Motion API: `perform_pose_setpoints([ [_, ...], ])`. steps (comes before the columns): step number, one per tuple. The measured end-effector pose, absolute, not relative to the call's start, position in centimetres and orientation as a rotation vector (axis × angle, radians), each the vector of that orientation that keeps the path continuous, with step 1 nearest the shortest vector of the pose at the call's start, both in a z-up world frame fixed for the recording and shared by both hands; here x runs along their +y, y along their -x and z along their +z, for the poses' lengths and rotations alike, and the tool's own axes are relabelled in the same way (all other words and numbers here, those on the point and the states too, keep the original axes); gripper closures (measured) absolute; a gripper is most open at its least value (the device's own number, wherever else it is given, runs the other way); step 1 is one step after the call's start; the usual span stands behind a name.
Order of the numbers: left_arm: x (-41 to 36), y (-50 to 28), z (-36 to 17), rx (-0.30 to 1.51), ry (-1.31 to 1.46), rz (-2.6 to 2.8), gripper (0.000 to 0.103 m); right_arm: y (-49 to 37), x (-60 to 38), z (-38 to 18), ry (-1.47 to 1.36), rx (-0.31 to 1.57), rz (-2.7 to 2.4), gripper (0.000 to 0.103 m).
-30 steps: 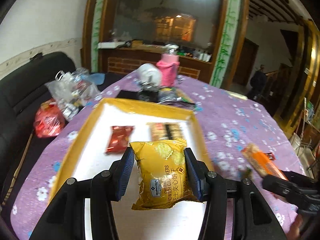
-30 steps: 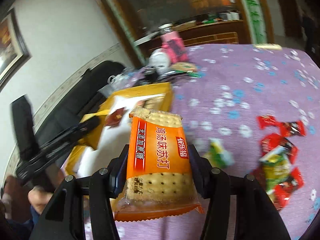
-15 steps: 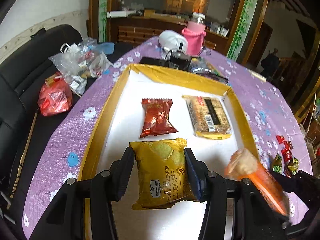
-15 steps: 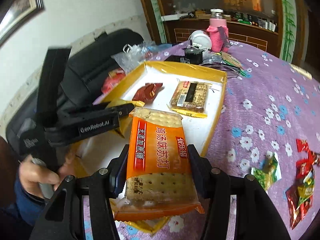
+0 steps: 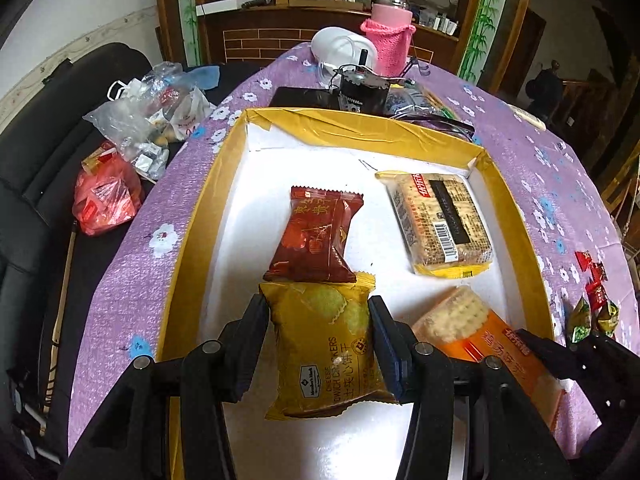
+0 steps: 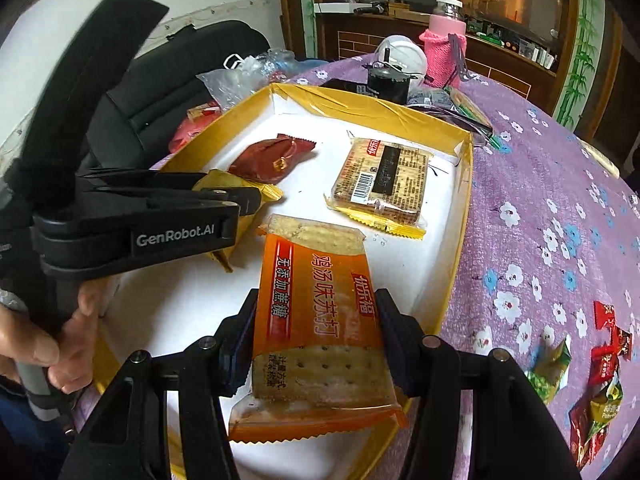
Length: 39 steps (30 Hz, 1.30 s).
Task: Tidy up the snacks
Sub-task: 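Lower both packs into the box beside the others and open both grippers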
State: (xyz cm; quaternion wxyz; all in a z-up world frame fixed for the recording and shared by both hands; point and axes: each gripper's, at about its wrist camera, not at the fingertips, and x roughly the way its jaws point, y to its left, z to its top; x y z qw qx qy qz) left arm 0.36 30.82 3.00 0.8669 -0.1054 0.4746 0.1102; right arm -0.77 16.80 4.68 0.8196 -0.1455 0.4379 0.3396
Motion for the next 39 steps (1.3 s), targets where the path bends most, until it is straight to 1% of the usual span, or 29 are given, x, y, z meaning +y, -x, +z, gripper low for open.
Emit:
perform_pose_setpoints([
  [7,31.2,-0.6,2.7,0.969,0.242,0.242,0.047,-0.2,18.0,4.4,0.324,0.908,0.686,0.049],
  [18,31.2,-0.5,2.6,0.952,0.243,0.246,0.047,-1.1,17.5,3.9,0.272,0.943,0.714,0.048],
  [29,30.6,-0.3,2.6,0.939,0.196,0.259,0.045,-1.2,15.8,4.1,0.122,0.909,0.792,0.046],
  [34,30.7,0.2,2.9,0.911,0.202,0.254,0.037,-1.1,15.0,4.3,0.068,0.885,0.814,0.044],
  [39,30.5,0.4,3.2,0.891,0.189,0.268,0.034,-0.9,14.6,4.5,0.046,0.869,0.816,0.039],
])
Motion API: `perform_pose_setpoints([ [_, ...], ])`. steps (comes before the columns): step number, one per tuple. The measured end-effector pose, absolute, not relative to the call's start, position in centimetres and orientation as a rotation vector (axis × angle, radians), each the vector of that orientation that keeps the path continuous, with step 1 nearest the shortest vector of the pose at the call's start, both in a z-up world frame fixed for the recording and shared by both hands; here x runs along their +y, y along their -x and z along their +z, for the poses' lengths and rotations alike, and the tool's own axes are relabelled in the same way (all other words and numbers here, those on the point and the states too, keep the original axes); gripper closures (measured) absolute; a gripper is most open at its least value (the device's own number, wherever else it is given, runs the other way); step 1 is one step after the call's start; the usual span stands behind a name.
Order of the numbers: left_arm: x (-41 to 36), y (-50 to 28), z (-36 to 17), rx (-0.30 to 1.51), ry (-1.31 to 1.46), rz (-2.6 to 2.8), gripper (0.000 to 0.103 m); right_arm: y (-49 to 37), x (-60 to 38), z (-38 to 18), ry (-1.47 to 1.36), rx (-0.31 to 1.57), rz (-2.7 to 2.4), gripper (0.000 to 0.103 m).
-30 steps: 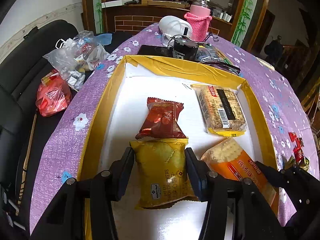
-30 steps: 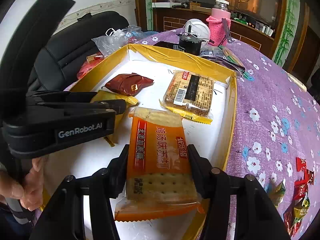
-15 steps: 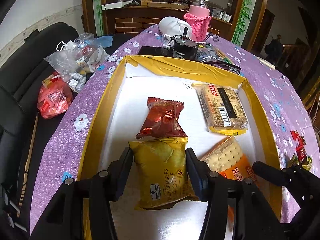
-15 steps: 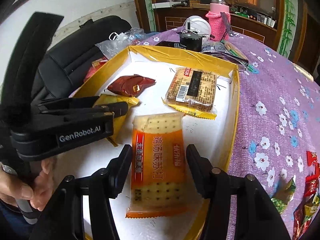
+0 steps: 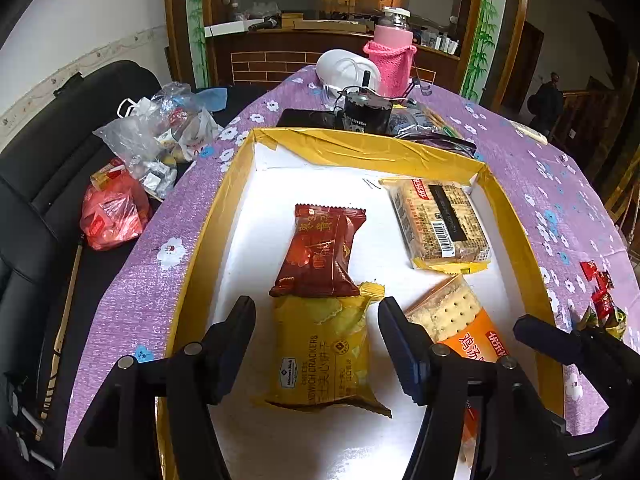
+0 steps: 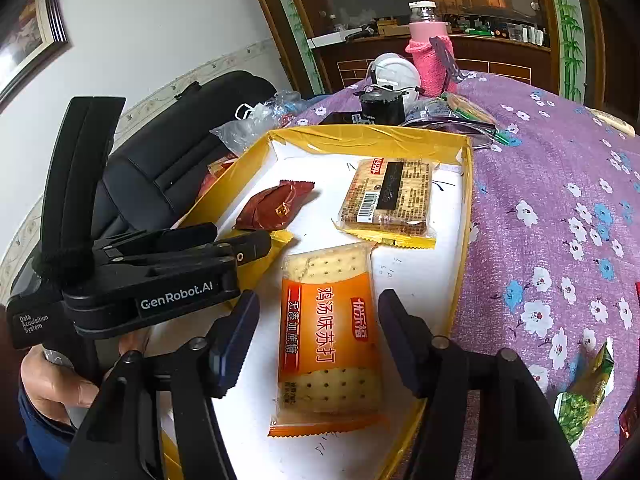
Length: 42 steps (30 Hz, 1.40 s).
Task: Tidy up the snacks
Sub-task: 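Lower both packs into the box beside the others and open both grippers, then withdraw both grippers from the box toward the candy pile on the tablecloth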
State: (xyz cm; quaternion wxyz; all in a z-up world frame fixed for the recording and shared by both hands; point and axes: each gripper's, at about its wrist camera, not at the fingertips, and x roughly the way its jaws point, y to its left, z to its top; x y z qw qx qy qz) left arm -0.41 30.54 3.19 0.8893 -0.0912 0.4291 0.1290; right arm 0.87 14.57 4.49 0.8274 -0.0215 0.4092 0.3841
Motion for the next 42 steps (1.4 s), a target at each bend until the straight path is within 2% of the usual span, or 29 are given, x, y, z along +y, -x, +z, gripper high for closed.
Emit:
perform_pose_setpoints([
  [3,30.6,0.7,3.5,0.871,0.190,0.274,0.026,-0.9,14.4,4.6,0.033,0.869,0.829,0.036],
  [7,30.4,1.1,3.8,0.848,0.185,0.279,0.024,-0.8,14.3,4.7,0.022,0.859,0.823,0.033],
  [20,29.9,1.7,4.5,0.803,0.159,0.267,0.022,-0.8,14.1,4.8,0.022,0.844,0.818,0.029],
  [42,30.0,2.5,5.5,0.736,0.181,0.236,0.014,-0.5,13.6,5.5,0.025,0.783,0.795,0.028],
])
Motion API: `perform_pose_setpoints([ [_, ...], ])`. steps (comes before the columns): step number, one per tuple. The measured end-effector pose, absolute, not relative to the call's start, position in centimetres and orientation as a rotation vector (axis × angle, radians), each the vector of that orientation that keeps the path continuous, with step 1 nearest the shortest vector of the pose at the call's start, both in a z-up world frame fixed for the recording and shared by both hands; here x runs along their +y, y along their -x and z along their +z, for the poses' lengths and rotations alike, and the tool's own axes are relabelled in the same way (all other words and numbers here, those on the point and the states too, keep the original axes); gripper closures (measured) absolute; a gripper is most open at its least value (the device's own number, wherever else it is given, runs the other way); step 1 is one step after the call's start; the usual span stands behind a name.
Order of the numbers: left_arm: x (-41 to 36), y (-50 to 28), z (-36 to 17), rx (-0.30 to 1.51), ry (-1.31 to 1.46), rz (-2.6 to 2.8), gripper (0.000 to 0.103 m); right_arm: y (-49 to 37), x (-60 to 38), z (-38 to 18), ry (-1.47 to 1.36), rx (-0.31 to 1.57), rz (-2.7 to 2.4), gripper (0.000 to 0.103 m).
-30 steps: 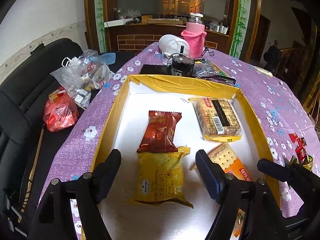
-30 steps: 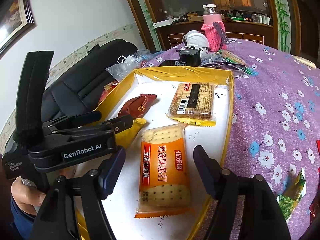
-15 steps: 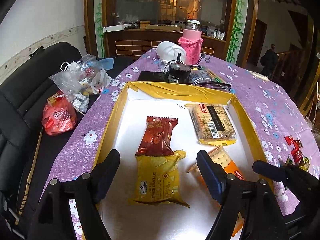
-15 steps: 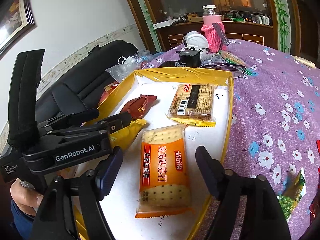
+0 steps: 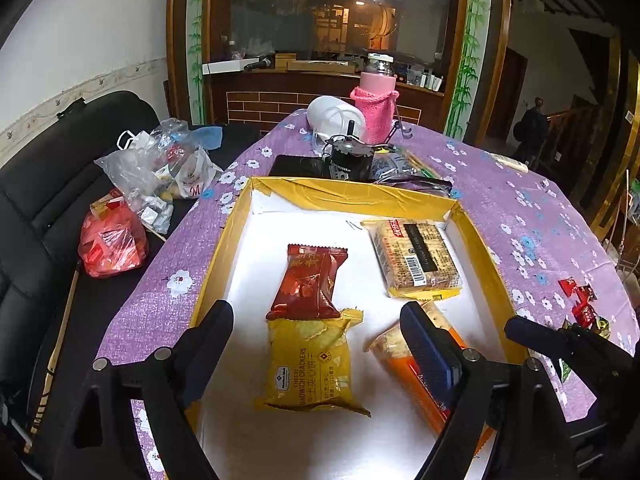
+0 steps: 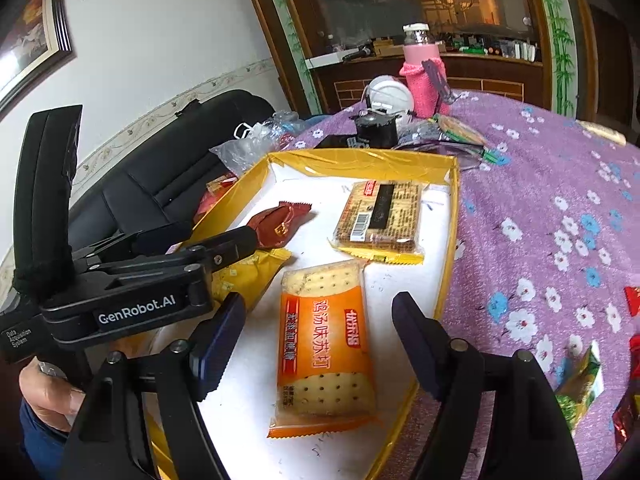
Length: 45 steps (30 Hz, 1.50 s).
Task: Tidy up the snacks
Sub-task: 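Withdraw both grippers from the box toward the candy pile on the tablecloth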
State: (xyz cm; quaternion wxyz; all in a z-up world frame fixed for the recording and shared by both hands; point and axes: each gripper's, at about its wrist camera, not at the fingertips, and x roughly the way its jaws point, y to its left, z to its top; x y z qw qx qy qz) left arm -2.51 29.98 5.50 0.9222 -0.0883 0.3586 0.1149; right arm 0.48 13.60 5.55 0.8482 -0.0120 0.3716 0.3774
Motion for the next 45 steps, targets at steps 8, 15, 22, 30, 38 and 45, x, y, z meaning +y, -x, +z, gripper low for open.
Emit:
perform_pose_setpoints([
  [8,29.7,2.8,5.9,0.708,0.175,0.223,0.013,-0.7,12.7,6.1,-0.021,0.756,0.786,0.027],
  [15,29.9,3.0,6.3,0.693,0.182,0.236,0.012,-1.1,12.3,6.2,-0.025,0.748,0.760,0.027],
  [22,29.5,4.1,7.7,0.664,0.194,0.220,0.013,-1.9,10.8,6.8,-0.041,0.741,0.666,0.027],
  [30,28.1,5.2,8.8,0.632,0.196,0.183,0.012,-2.6,6.1,8.4,-0.181,0.800,0.620,0.027],
  [38,24.3,5.5,10.0,0.627,0.158,0.130,0.012,-2.2,-1.2,8.7,-0.271,0.785,0.524,0.028],
  [45,19.0,5.8,11.2,0.635,0.072,0.066,0.012,-1.8,-9.6,9.5,-0.348,0.704,0.480,0.028],
])
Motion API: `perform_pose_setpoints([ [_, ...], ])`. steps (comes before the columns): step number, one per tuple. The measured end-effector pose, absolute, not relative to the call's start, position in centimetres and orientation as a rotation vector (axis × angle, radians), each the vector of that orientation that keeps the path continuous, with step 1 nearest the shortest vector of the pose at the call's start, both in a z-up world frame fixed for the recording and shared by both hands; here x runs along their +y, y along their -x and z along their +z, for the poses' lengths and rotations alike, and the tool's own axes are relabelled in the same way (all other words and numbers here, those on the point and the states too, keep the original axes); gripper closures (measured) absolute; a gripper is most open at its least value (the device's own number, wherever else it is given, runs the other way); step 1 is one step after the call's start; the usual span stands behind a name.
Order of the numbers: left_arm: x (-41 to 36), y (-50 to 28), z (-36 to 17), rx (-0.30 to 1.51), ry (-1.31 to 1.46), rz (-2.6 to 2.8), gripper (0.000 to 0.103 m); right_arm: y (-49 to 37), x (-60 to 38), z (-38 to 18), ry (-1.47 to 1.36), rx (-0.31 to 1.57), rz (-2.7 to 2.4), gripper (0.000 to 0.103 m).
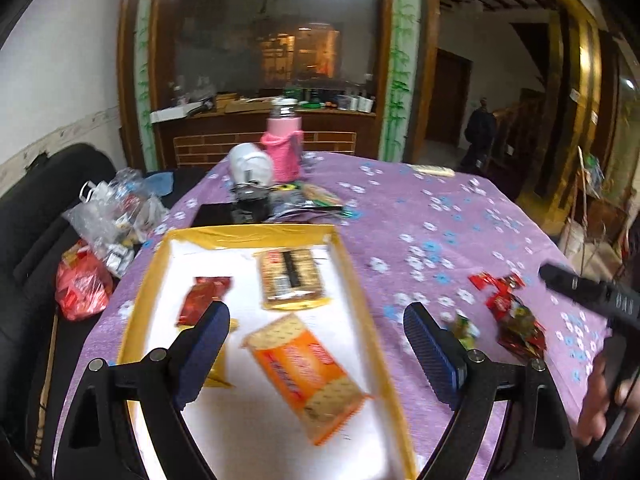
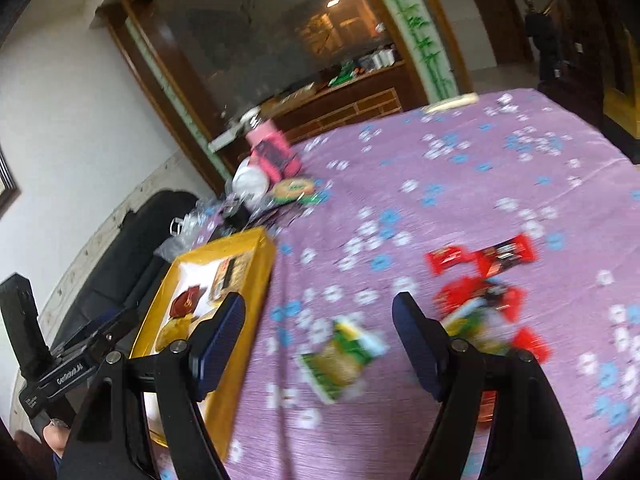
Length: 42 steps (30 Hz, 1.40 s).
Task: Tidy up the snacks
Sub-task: 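Withdraw both grippers from the box toward the candy pile on the tablecloth, then grasp the green pea snack bag with the left gripper while the right grasps the green yellow-labelled bag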
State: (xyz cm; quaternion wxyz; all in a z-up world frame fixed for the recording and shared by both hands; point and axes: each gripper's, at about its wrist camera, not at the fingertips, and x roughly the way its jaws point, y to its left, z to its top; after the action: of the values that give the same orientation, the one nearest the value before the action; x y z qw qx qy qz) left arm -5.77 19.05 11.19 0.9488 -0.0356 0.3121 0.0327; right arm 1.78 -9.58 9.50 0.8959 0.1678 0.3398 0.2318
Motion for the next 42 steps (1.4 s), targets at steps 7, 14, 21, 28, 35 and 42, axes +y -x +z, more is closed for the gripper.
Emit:
perform_pose_setpoints([
  [7,13.3,4.7,9.9,0.696,-0.038,-0.004,0.012,-4.1,-17.1,6.2,-0.520,0.735,0.388,0.028],
  [14,6.1,2.3,7.9,0.788,-0.185,-0.125,0.012,-5.6,-18.4,4.1,-0.663,0.827,0.470,0.030],
  [21,1.4,-0.3,3.9,0.888,-0.353,-0.079,0.012,-5.3,-18.4,4.0,-0.670,0.837,0.477,0.030],
  [28,2.0,-2.2,1.9,0.943,-0.267,-0.041,0.012,-5.5,-17.8,3.7,-0.644,0.862,0.476,0.030],
  [35,2.2,-3.5,1.0,0.940,-0.134,-0.068,0.042,-5.7,-17.1,3.5,-0.590,0.888,0.451,0.030],
  [42,3.3,-3.8,1.1,0.939,-0.034,-0.124,0.058,-5.6,-14.7,3.5,-0.403,0.916,0.409,0.033],
])
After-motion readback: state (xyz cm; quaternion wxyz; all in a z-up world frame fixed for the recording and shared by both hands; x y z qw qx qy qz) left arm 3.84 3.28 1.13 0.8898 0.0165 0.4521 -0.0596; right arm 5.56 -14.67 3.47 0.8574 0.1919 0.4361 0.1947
